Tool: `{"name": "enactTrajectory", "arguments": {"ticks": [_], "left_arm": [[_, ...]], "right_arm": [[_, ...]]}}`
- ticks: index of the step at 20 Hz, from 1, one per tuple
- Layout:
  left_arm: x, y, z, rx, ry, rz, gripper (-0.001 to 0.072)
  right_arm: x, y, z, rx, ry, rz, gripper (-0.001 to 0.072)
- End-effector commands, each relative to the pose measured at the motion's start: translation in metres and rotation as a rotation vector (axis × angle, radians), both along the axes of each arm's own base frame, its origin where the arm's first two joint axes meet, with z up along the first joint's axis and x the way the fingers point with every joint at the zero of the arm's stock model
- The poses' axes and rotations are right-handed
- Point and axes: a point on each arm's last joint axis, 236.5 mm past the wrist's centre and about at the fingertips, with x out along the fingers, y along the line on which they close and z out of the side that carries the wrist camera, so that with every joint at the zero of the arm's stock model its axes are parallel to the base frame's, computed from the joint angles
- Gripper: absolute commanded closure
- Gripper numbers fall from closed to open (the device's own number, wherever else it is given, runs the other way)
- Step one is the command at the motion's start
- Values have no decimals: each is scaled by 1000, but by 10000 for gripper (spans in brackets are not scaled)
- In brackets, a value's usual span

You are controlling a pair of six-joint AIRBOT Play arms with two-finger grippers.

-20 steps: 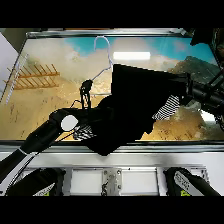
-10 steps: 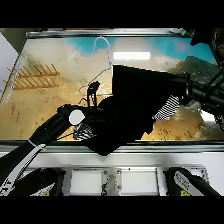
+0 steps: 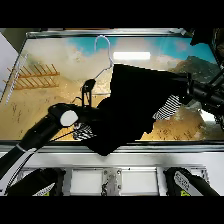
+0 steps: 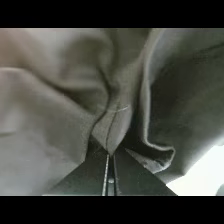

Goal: Fold the clothes and pants, and hang the long-sleeved shirts on hangers.

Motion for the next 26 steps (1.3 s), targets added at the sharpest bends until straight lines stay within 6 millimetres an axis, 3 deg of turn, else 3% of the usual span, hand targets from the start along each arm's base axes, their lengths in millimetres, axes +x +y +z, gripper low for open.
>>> {"name": "enactTrajectory", "arguments": {"ticks": [1, 3, 5, 8, 13, 19, 26], "left_arm": [[-2, 62, 14, 117, -10, 48, 692], [-6, 90, 22, 148, -2, 90, 691], [-5, 103, 31, 142, -14, 125, 691], [-3, 106, 31, 148, -25, 121, 691], [11, 100, 12, 159, 3, 127, 691], [28, 98, 20, 139, -60, 150, 691], [50, 133, 34, 136, -84, 239, 691]], "right_arm": [[-2, 0, 5, 15, 30, -4, 688], [-4, 1, 7, 22, 44, 0, 688], [-8, 3, 11, 20, 33, 2, 689], [-13, 5, 17, 31, 47, 9, 689], [-20, 4, 41, 97, 21, 9, 689], [-22, 0, 58, 175, 19, 14, 689], [-32, 5, 56, 172, 34, 64, 689]]}}
